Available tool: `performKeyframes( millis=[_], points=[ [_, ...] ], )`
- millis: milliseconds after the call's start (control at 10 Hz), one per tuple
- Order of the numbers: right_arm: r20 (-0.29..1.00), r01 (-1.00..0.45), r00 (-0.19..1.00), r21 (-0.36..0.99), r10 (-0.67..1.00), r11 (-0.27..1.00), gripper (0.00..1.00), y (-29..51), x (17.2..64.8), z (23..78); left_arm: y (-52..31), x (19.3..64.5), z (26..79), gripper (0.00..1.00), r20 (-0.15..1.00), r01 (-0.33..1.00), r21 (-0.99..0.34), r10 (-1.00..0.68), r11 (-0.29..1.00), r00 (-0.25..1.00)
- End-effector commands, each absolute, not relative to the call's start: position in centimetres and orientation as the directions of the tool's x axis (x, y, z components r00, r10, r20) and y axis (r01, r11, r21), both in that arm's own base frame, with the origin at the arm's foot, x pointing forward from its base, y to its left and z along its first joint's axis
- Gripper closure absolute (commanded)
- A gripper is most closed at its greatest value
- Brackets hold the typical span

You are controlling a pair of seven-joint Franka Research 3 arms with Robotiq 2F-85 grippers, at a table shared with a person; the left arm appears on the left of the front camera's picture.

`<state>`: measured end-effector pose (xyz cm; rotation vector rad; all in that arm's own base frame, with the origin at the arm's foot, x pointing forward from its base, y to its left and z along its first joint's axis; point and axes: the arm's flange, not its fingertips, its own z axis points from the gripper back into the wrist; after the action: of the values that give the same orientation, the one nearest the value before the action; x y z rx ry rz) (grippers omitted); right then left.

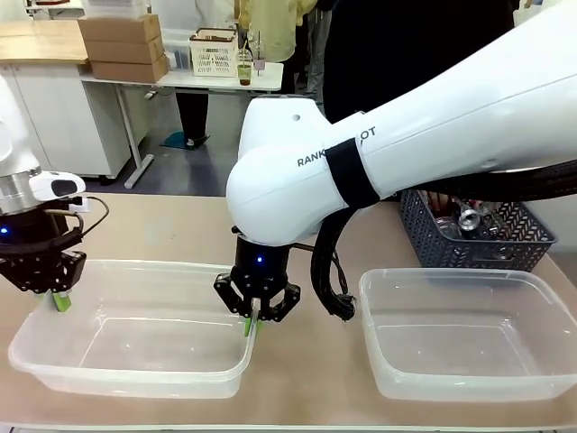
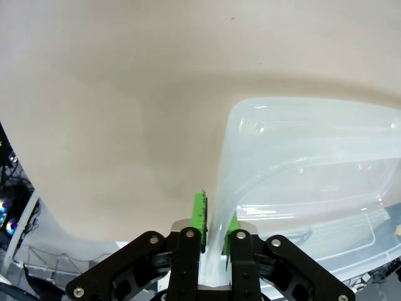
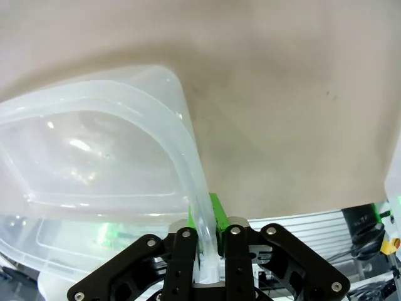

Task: Sort the waste into each basket.
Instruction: Pick up the Organizing box on the left side of the table and lift it.

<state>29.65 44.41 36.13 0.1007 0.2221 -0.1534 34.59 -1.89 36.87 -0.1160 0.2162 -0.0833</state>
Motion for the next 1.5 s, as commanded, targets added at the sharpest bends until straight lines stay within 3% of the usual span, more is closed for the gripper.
performKeyframes(
  millis=[0, 200, 400, 800, 900, 1000, 1200, 1300, 1400],
  points=[
    [-0.238, 0.190, 0.956, 0.048, -0.174, 0.981, 1.00, 44.3, 29.8, 36.0, -2.1, 28.8, 33.5, 1.00, -0.181, 0.036, -0.098, -0.054, 0.995, 0.982],
    [-0.262, 0.205, 0.946, 0.038, -0.188, 0.978, 1.00, 43.7, 29.8, 36.9, -2.7, 29.0, 34.9, 1.00, -0.161, -0.010, -0.092, -0.006, 0.996, 0.987],
    [-0.310, 0.180, 0.935, 0.000, -0.171, 0.984, 1.00, 42.8, 29.6, 40.8, -4.5, 30.2, 39.7, 1.00, -0.103, -0.089, -0.103, 0.078, 0.991, 0.992],
    [-0.481, 0.072, 0.870, -0.085, -0.105, 0.994, 1.00, 40.3, 28.7, 48.3, -11.0, 35.0, 50.6, 1.00, -0.068, -0.049, -0.064, 0.045, 0.997, 0.997],
    [-0.493, 0.044, 0.867, -0.067, -0.071, 0.997, 1.00, 38.8, 28.1, 48.5, -11.9, 35.8, 51.7, 1.00, -0.060, -0.083, -0.095, 0.077, 0.992, 0.995],
    [-0.388, 0.125, 0.911, -0.061, -0.139, 0.990, 1.00, 41.0, 28.9, 47.5, -9.3, 31.9, 48.6, 1.00, -0.087, -0.003, -0.063, -0.002, 0.998, 0.996],
    [-0.388, 0.125, 0.911, -0.061, -0.139, 0.990, 1.00, 41.0, 28.9, 47.5, -9.3, 31.9, 48.6, 1.00, -0.087, -0.003, -0.063, -0.002, 0.998, 0.996],
    [-0.388, 0.125, 0.911, -0.061, -0.139, 0.990, 1.00, 41.0, 28.9, 47.5, -10.6, 32.8, 49.9, 0.94, -0.111, 0.010, -0.062, -0.017, 0.998, 0.994],
    [-0.401, 0.108, 0.908, -0.058, -0.122, 0.992, 0.95, 40.2, 29.6, 48.3, -12.0, 33.1, 49.9, 0.94, -0.113, -0.118, -0.117, 0.105, 0.986, 0.988]
  ],
)
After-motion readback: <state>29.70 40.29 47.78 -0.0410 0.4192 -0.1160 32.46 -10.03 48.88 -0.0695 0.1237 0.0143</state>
